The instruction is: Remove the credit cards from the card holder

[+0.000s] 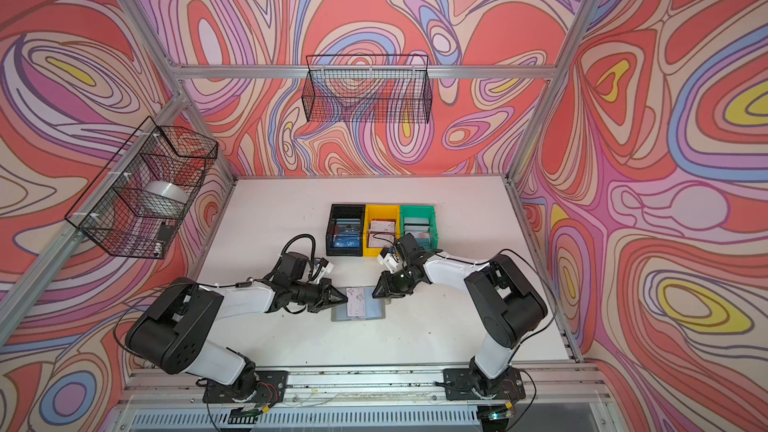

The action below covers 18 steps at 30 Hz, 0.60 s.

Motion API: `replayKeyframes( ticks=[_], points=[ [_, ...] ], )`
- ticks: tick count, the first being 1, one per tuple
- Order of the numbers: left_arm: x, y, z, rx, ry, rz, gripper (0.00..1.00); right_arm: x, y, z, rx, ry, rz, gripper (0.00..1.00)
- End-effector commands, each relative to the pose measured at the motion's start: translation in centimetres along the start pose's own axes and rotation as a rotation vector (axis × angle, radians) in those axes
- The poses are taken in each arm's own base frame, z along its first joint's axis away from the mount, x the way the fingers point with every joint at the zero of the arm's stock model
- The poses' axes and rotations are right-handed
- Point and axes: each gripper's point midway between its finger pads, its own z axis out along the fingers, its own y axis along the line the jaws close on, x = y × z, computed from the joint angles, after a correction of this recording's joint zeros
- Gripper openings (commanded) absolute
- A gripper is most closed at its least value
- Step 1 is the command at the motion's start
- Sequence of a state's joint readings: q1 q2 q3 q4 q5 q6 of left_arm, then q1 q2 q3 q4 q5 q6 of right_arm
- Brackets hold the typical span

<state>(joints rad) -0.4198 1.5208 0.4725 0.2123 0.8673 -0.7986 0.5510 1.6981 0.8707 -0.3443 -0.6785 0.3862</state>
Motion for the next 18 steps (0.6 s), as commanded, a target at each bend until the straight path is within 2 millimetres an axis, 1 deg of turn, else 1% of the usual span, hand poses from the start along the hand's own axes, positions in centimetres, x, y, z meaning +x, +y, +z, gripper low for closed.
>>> replayKeyframes(
  ticks=[1, 7, 10, 18],
  points=[
    [0.1, -0.2, -0.5, -0.008, -0.003, 0.023, 0.0, 0.0, -0.1, 0.3, -0.016, 0.003, -0.002, 0.28],
    [-0.2, 0.0, -0.4, -0.012, 0.001, 0.018, 0.0, 0.2, 0.8, 0.4, -0.075, 0.019, -0.019, 0.28],
    [-0.3, 0.4, -0.5, -0.017, -0.002, 0.01, 0.0, 0.3, 0.9, 0.7, -0.095, 0.026, -0.017, 0.28],
    [-0.5, 0.3, -1.0, -0.014, -0.02, 0.012, 0.0, 0.3, 0.9, 1.0, -0.113, 0.033, -0.017, 0.28]
  ],
)
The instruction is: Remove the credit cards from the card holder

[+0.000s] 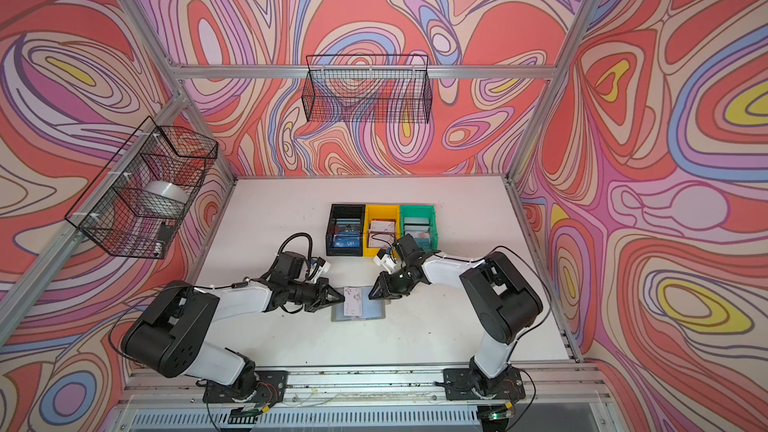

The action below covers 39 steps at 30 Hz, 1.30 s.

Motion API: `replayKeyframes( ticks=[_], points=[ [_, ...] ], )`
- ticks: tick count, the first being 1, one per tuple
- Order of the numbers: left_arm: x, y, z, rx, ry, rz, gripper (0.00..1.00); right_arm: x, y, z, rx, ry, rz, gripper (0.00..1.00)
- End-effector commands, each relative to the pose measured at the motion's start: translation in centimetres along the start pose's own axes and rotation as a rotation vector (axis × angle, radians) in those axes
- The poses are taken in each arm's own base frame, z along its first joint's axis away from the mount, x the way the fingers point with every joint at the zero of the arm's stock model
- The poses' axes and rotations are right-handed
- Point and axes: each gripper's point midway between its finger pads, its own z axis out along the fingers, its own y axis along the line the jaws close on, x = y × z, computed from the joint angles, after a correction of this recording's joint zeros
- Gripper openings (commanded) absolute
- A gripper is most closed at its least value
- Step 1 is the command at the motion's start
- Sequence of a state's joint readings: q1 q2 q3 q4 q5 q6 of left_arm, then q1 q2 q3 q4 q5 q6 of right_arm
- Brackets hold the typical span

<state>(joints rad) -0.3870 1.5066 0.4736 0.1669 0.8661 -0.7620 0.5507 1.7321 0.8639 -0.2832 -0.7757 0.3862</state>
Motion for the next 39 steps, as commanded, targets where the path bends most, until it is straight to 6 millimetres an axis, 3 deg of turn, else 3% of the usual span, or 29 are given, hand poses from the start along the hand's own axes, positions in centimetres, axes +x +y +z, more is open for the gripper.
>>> replayKeyframes(
  ticks=[1, 12, 21, 29, 39],
  points=[
    [-0.1, -0.3, -0.3, 0.004, -0.007, 0.017, 0.0, 0.2, -0.3, 0.4, -0.016, 0.01, 0.002, 0.28],
    [-0.6, 0.1, 0.4, 0.04, -0.028, -0.006, 0.1, 0.3, -0.5, 0.6, -0.019, 0.012, 0.009, 0.28],
    [-0.3, 0.4, 0.6, 0.04, -0.021, -0.017, 0.1, 0.2, -0.4, 0.7, -0.028, 0.01, 0.012, 0.27],
    [0.0, 1.5, 0.4, -0.014, -0.021, -0.026, 0.23, 0.0, 0.4, 1.0, -0.049, 0.012, -0.001, 0.27],
    [0.3, 2.3, 0.6, -0.045, -0.002, -0.036, 0.25, 0.5, 0.7, 3.2, -0.066, 0.059, 0.009, 0.26]
  ],
)
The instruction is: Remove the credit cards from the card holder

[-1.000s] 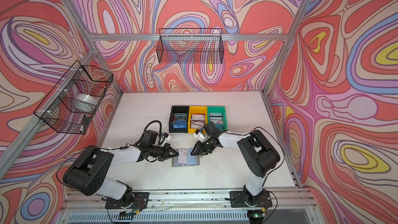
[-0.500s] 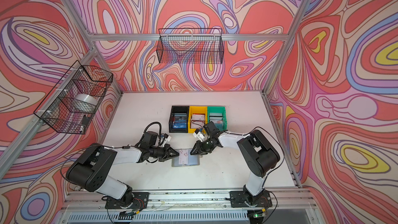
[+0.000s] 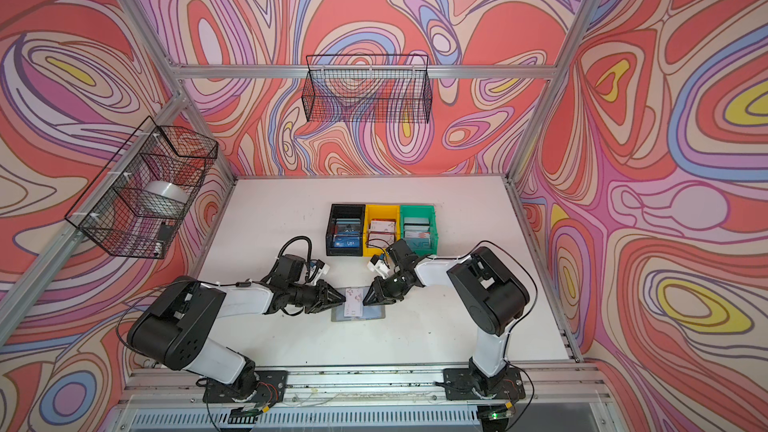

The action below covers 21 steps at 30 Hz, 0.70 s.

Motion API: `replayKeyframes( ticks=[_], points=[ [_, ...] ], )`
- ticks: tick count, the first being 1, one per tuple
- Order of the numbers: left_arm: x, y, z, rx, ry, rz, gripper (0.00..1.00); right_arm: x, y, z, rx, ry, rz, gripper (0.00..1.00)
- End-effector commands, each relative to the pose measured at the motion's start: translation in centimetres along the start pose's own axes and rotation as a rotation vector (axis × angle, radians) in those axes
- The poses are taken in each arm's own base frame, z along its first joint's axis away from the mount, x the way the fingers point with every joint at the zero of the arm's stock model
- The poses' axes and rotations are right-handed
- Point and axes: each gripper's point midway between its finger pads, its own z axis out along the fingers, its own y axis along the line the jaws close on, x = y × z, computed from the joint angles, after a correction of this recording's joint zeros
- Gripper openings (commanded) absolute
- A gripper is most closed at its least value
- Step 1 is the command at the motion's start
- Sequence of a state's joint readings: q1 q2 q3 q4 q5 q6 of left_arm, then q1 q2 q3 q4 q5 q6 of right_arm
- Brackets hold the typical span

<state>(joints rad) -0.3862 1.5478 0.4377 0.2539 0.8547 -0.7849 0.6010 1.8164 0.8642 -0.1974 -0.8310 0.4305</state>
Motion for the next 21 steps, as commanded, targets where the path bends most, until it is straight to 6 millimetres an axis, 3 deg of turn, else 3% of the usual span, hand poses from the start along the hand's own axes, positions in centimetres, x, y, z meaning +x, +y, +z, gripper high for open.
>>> replayKeyframes(
  ticks=[1, 5, 15, 21],
  points=[
    [0.3, 1.2, 0.1, -0.042, 0.012, -0.021, 0.25, -0.5, 0.3, 0.6, -0.014, -0.004, -0.004, 0.26],
    [0.3, 1.2, 0.2, -0.039, 0.014, -0.023, 0.25, -0.8, 0.6, 0.4, -0.008, -0.01, -0.014, 0.26],
    [0.4, 0.9, 0.8, -0.031, 0.023, -0.012, 0.26, -0.2, -1.6, 1.7, 0.029, 0.026, 0.057, 0.23],
    [0.3, 0.9, 0.9, -0.026, 0.022, -0.014, 0.27, 0.1, -2.0, 1.8, 0.038, 0.031, 0.064, 0.24]
  ],
)
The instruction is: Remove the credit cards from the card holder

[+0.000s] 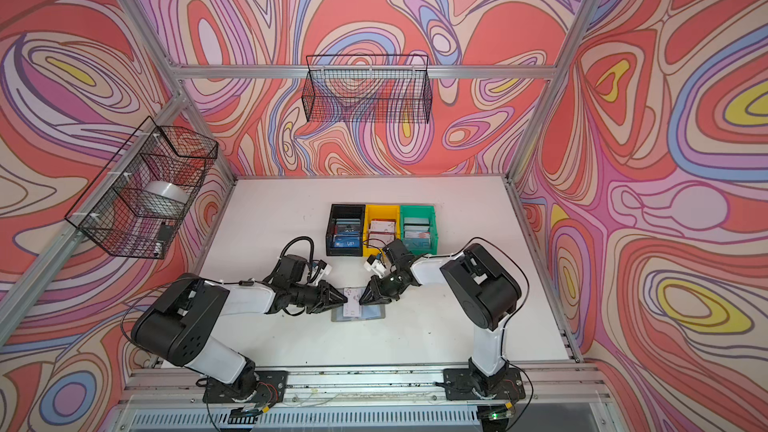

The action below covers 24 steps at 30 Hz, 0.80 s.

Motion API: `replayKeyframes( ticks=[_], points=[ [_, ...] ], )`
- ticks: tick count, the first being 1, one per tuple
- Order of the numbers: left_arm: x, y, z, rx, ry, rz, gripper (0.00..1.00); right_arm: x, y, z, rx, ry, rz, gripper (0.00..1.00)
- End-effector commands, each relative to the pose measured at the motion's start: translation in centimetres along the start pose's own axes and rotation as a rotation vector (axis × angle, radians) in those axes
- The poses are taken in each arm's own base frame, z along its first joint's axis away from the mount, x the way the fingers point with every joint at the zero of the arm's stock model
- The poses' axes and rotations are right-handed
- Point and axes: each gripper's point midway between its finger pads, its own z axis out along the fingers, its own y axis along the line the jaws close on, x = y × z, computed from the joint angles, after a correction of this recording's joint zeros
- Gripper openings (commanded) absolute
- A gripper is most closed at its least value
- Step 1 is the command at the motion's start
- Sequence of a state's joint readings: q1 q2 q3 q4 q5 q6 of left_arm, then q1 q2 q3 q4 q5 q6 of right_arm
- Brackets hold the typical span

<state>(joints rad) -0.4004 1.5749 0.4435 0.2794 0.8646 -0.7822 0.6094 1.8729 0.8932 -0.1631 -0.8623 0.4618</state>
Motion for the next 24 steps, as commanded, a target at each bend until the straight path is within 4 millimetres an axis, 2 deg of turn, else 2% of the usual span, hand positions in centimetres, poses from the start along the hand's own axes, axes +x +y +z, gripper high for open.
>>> replayKeyframes(
  ticks=[1, 4, 7, 13, 16, 19, 24],
  points=[
    [0.1, 1.0, 0.4, -0.031, 0.004, -0.026, 0.27, 0.6, -2.2, 0.7, 0.069, 0.016, 0.045, 0.23],
    [-0.2, 0.5, 0.6, -0.017, 0.002, -0.019, 0.26, 0.7, -2.3, 0.8, 0.071, 0.02, 0.047, 0.23],
    [-0.5, 0.1, 1.0, -0.013, 0.006, -0.009, 0.2, 0.6, -2.2, 0.7, 0.073, 0.019, 0.044, 0.23],
    [-0.2, -0.1, 1.3, 0.001, 0.011, -0.011, 0.0, 0.8, -2.2, 0.7, 0.069, 0.022, 0.044, 0.23],
    [0.1, -0.6, 1.1, 0.032, 0.012, -0.011, 0.0, 0.7, -1.5, 0.2, 0.062, 0.015, 0.027, 0.23],
    [0.3, -1.3, 0.7, 0.045, 0.024, -0.002, 0.0, 0.4, 0.4, -0.6, 0.022, 0.0, -0.017, 0.24],
    [-0.2, -1.7, -1.5, -0.005, 0.03, 0.035, 0.0, 0.1, 2.0, -2.0, 0.006, -0.011, -0.062, 0.25]
  ],
)
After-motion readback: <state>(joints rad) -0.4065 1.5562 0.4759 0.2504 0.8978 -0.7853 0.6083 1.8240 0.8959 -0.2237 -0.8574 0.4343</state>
